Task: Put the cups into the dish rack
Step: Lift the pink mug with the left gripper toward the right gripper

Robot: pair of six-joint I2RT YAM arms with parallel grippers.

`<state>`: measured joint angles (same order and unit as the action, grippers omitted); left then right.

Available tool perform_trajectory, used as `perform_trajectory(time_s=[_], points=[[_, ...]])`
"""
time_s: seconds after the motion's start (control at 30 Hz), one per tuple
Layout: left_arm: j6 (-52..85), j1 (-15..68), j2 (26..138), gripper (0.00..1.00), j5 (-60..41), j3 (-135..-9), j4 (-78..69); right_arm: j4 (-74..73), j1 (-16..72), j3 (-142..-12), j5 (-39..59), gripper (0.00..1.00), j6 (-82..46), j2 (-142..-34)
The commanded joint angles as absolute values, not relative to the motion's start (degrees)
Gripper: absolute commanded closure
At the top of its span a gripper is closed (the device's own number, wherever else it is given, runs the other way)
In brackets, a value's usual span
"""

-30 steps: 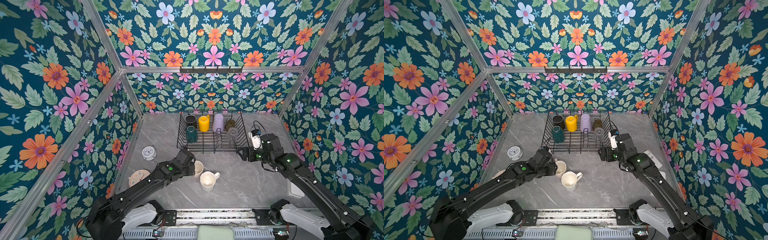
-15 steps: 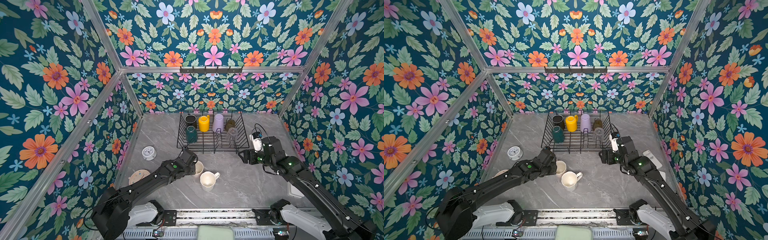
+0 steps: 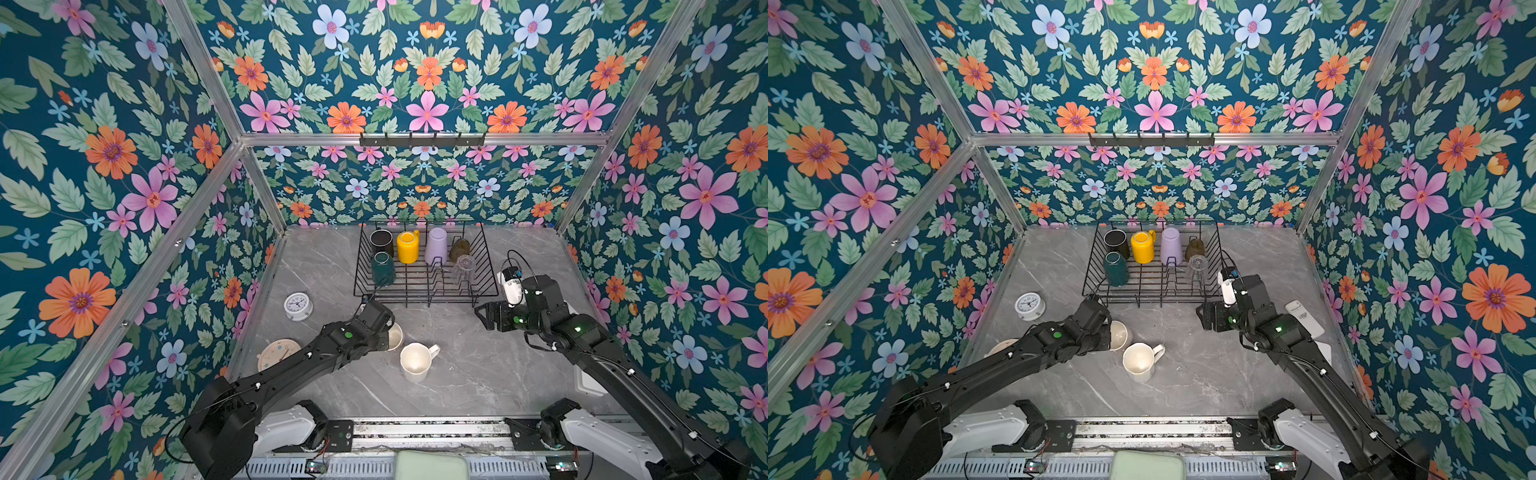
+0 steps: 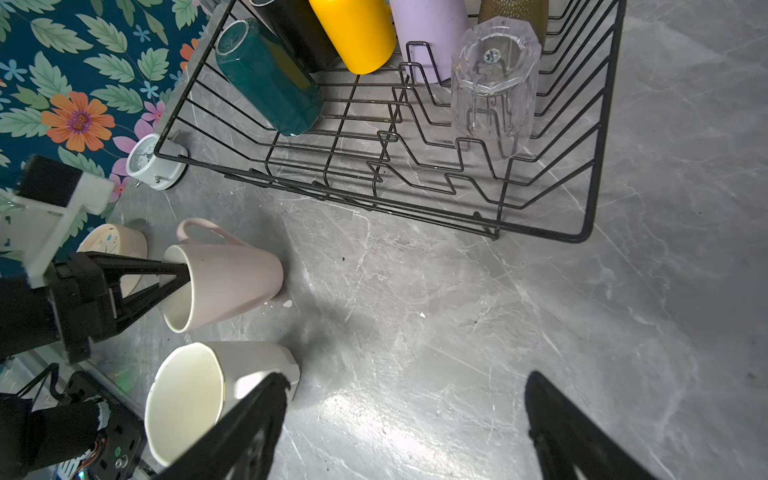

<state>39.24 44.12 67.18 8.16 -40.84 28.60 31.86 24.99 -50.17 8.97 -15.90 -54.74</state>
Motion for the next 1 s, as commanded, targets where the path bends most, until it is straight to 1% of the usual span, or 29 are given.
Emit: perform_trajectory(time_s=[0.0, 0.17, 0.33, 0.47, 0.57, 0.73, 0.97], points=[[40.1, 44.1, 65.4, 1.0, 10.5, -40.9, 30.1, 30.3, 25.1, -49.9, 9.7, 0.11, -15.9, -54.8], [41.0, 44.1, 60.2, 1.0, 11.7, -40.8, 33.8, 29.4, 25.1, -49.7, 11.0, 0.11, -16.6, -54.6], [40.8, 44.0, 50.1, 1.0, 12.9, -42.1, 37.0, 27.3, 25.1, -49.7, 13.9, 0.08, -17.2, -53.9], [38.2, 44.1, 41.0, 1.0, 13.9, -42.4, 34.7, 25.2, 25.1, -49.8, 17.1, 0.07, -17.5, -53.8], [36.2, 44.0, 36.7, 1.0, 12.1, -41.9, 30.6, 23.3, 25.1, -50.0, 20.7, 0.07, -18.2, -53.7], [34.4, 44.0, 37.2, 1.0, 4.0, -39.9, 20.1, 17.2, 25.1, -49.1, 29.3, 0.07, -20.8, -51.8], [33.6, 43.1, 42.3, 1.0, -8.3, -37.9, 4.5, 8.7, 25.1, -47.7, 40.3, 0.05, -25.7, -49.1]])
